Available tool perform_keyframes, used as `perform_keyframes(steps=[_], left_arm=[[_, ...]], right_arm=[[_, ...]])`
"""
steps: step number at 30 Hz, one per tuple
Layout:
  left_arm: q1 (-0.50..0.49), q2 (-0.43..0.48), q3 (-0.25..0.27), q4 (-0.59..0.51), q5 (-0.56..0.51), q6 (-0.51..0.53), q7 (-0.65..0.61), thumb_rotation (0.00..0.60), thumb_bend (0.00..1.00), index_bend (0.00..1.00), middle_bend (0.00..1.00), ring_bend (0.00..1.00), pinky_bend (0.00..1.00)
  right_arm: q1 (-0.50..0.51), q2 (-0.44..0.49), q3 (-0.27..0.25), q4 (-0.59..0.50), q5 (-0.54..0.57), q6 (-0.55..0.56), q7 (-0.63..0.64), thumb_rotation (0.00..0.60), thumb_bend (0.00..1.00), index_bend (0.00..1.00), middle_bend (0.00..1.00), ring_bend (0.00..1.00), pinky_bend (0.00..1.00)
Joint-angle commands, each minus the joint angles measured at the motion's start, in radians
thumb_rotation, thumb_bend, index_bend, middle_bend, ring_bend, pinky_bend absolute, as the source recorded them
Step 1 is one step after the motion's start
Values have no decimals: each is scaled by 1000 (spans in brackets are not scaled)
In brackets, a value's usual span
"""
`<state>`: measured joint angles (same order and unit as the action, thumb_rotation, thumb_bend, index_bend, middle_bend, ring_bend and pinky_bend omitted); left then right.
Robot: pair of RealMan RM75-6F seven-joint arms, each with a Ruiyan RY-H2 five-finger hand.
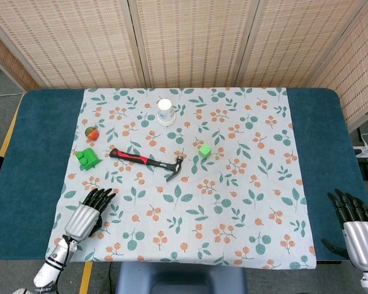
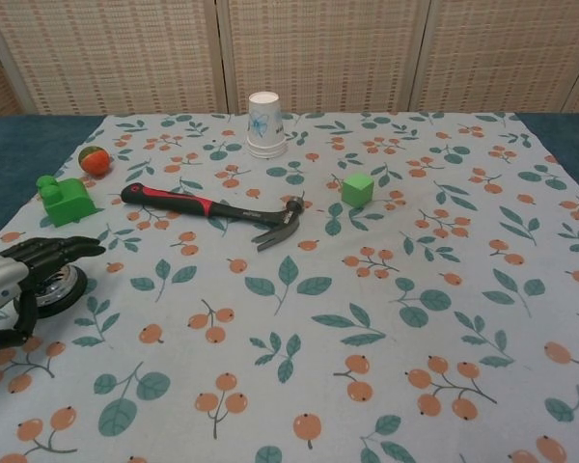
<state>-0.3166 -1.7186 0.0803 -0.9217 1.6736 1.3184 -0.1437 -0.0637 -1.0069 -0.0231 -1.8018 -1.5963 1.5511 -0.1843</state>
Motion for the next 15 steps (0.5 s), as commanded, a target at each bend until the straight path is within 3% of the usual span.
perform_keyframes(steps=[1,7,15], left_arm=[[1,-37,15,46,-20,-50,-33,600,1000,0,0,0,55],[-3,-41,11,51,-22,-41,-29,600,1000,0,0,0,55],[-2,103,-9,-142,51,151,26,600,1000,0,0,0,62]], right_arm=[[0,1,0,-1,0,0,1,600,16,0,0,0,82],[-1,2,0,-1,-2,4,6,600,16,0,0,0,82],[9,2,3,-4,12,-16,2,600,16,0,0,0,82]])
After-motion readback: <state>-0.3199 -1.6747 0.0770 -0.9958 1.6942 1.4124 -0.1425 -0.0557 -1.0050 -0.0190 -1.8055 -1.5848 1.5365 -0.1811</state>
